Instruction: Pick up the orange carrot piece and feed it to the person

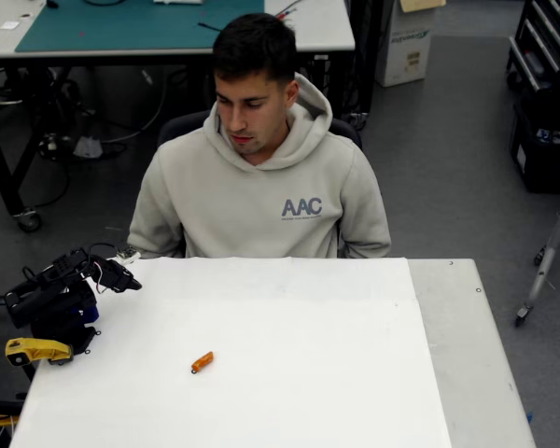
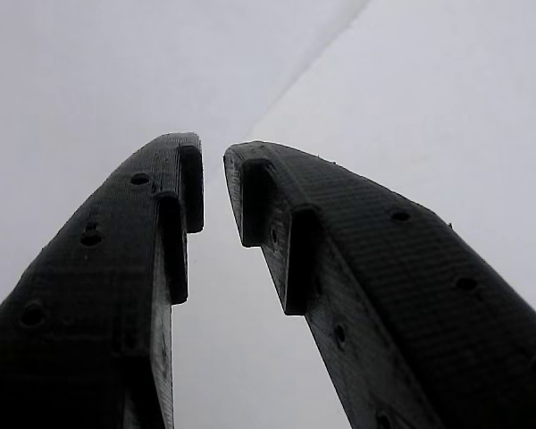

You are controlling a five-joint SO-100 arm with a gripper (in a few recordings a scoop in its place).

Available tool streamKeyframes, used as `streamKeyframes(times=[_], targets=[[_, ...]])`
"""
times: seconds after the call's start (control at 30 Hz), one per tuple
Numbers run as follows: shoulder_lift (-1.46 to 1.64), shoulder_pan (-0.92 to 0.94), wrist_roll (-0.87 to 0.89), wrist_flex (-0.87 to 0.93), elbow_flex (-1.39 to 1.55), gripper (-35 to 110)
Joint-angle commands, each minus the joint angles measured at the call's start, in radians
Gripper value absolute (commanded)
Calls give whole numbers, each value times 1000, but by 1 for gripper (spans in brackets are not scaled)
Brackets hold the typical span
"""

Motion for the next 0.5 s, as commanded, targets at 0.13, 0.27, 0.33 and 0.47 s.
streamKeyframes(times=[0.13, 0.27, 0.33, 0.47], targets=[[9, -5, -9, 0, -64, 0], [9, -5, -9, -2, -64, 0], [11, 11, -9, -3, -66, 0], [11, 28, -9, -3, -66, 0]])
